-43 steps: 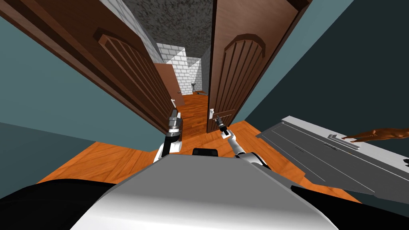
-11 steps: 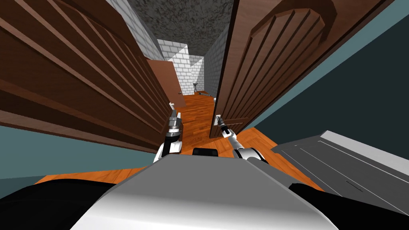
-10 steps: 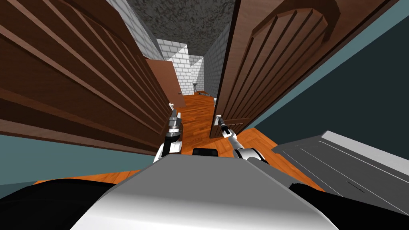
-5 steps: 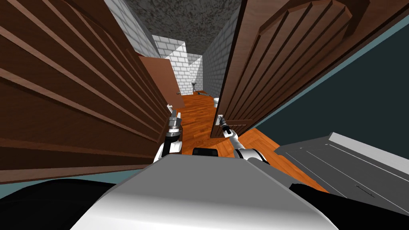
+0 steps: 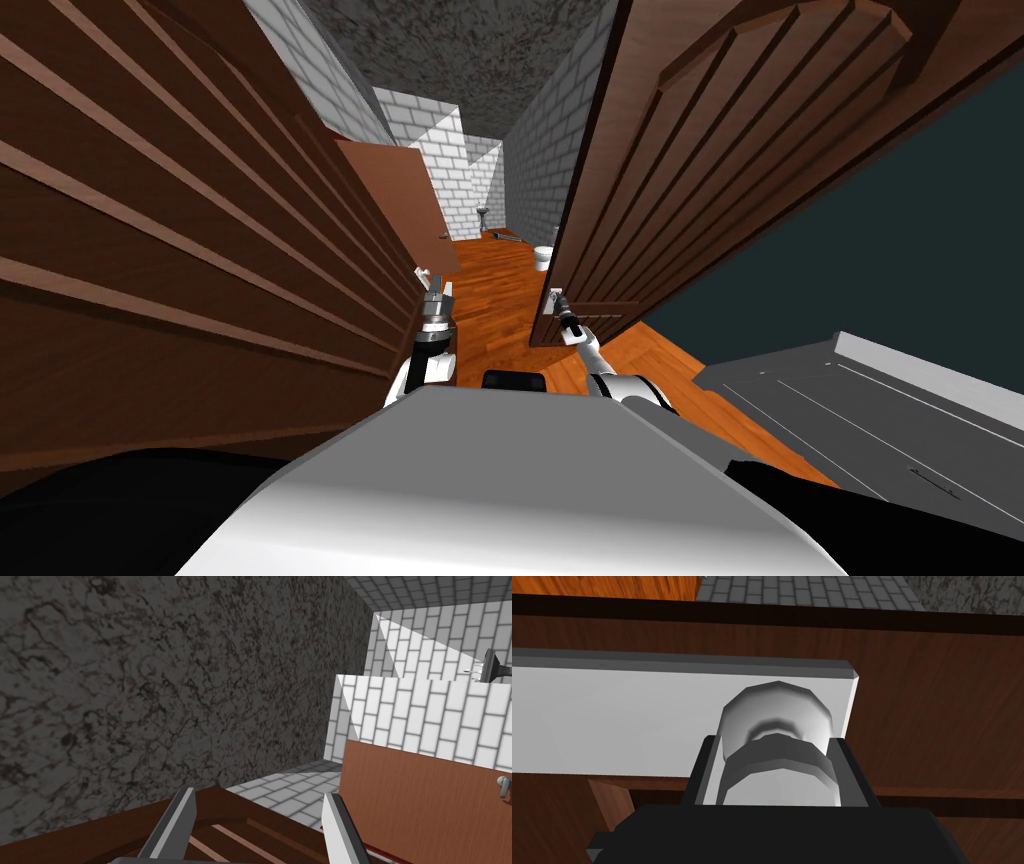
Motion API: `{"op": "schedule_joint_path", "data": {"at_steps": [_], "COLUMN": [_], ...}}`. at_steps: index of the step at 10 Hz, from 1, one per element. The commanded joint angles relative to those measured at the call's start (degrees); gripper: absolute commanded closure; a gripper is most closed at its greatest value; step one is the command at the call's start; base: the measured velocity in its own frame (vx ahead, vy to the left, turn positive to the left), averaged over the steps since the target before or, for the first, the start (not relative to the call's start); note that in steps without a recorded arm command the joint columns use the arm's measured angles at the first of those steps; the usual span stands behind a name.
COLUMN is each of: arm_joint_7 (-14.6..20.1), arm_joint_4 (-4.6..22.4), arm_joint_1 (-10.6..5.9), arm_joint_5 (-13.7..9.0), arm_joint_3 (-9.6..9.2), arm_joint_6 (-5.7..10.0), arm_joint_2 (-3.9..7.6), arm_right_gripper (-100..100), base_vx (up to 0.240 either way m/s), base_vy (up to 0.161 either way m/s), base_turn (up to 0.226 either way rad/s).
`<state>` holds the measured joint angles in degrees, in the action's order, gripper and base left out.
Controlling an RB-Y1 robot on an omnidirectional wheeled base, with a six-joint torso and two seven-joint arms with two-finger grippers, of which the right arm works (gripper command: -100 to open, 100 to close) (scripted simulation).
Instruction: Push the door open
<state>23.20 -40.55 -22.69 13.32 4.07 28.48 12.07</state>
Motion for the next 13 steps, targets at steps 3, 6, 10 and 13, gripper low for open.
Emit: {"op": "schedule_joint_path", "data": {"at_steps": [3,6,10,13], "arm_joint_7": [-1.69,-2.63,-3.73,-4.41], "arm_joint_4": [0.38,0.62,0.91,1.08], "arm_joint_1": [-0.28,-0.20,-0.10,-0.05], "arm_joint_5": [-1.03,-1.66,-2.39,-2.84], "arm_joint_3": [2.74,4.16,5.83,6.87], "arm_joint_6": [-0.15,-0.36,-0.61,-0.77], "arm_joint_2": [0.66,0.84,1.05,1.17], "arm_right_gripper": [100,100,100,100], "base_vx": [0.138,0.101,0.123,0.165], "base_vy": [0.112,0.091,0.091,0.123], "base_turn": [-0.063,-0.033,-0.051,-0.050]}}
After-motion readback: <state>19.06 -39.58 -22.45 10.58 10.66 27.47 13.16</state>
